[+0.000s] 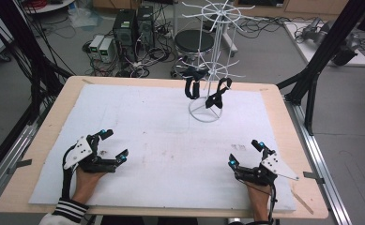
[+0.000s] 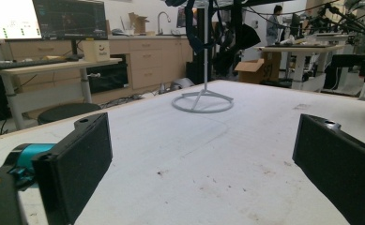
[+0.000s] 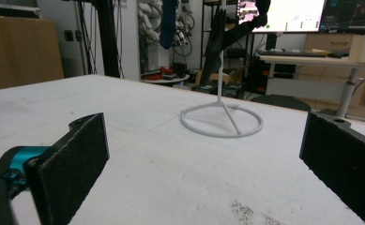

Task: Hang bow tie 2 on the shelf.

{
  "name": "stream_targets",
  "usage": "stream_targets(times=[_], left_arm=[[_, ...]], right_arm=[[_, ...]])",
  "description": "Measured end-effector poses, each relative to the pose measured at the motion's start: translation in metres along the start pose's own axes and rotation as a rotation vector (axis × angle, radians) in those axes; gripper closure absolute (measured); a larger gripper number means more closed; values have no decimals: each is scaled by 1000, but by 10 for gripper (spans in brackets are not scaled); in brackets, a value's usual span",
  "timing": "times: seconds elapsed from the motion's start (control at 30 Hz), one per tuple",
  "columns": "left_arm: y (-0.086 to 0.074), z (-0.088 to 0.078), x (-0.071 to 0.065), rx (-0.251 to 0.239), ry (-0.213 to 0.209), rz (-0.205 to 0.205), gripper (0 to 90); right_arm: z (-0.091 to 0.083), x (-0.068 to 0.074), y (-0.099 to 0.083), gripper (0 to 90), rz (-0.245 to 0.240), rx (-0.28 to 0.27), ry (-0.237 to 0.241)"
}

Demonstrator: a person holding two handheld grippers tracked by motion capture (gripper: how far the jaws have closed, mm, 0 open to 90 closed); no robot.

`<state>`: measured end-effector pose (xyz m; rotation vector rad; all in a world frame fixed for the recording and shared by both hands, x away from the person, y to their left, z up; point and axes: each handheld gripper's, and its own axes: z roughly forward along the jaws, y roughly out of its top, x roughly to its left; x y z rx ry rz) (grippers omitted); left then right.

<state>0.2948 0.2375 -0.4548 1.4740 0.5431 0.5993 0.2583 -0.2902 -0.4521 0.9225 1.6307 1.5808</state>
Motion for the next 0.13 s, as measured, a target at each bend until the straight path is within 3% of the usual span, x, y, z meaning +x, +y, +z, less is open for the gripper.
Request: stream_targets(times=[0.13], left_arm=[[0,0,0,0,1,0,55]], right_arm=[[0,0,-1,8,-9,0,-6]])
